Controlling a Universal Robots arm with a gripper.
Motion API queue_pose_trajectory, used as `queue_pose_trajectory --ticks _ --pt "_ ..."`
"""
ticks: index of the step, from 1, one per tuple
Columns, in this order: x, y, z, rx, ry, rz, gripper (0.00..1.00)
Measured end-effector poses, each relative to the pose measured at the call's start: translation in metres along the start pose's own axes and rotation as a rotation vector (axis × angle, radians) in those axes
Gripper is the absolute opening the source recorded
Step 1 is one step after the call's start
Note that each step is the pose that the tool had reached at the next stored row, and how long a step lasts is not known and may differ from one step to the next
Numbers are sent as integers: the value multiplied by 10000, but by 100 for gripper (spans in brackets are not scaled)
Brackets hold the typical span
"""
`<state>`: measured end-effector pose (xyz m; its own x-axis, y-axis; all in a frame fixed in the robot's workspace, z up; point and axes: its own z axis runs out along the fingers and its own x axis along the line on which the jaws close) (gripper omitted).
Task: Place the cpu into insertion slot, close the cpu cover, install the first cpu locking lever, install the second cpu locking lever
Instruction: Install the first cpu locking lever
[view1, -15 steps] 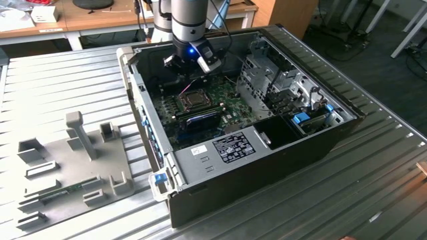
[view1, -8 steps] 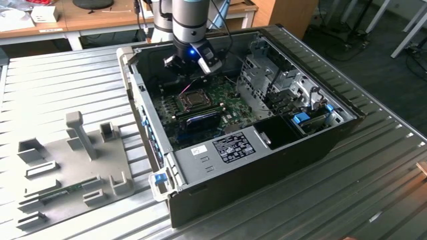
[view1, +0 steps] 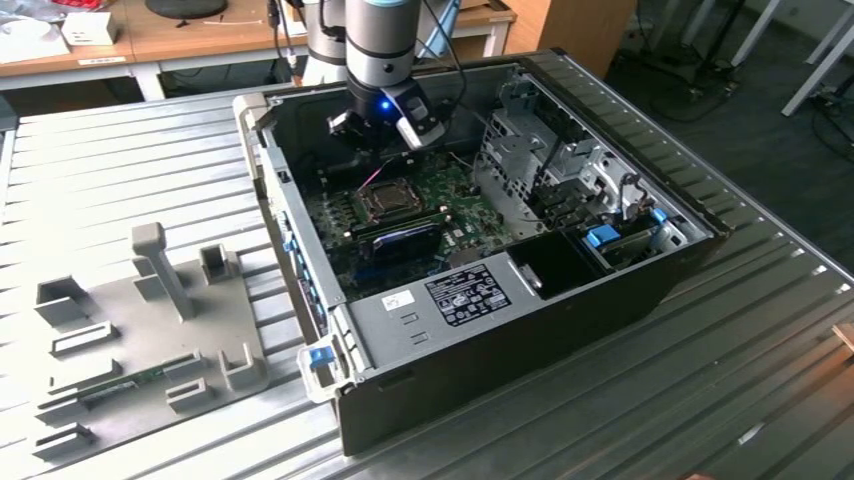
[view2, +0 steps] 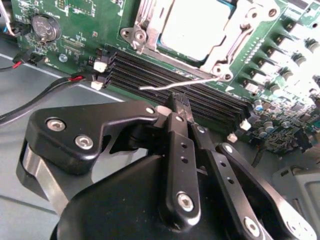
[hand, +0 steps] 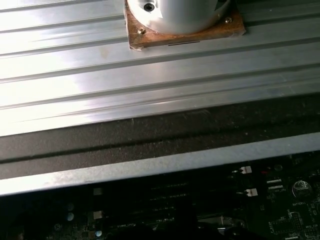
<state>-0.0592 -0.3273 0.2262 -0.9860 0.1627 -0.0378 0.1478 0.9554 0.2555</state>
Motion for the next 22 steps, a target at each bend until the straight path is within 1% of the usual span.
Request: queue_pose_trajectory --ticks 7,8,9,10,13,14,15,16,22 --pt "-3 -1 0 6 2 4 10" --pt "-4 -1 1 9 29 10 10" --pt "-5 -1 1 20 96 27 10" --pt "-4 -2 0 23 109 31 10" --pt "-4 -1 0 23 110 32 10" --pt "-4 -1 1 28 140 40 10" --pt "-6 -1 2 44 237 65 10" --pt "-7 -1 2 57 308 83 10" --pt "-7 -1 1 70 382 102 10"
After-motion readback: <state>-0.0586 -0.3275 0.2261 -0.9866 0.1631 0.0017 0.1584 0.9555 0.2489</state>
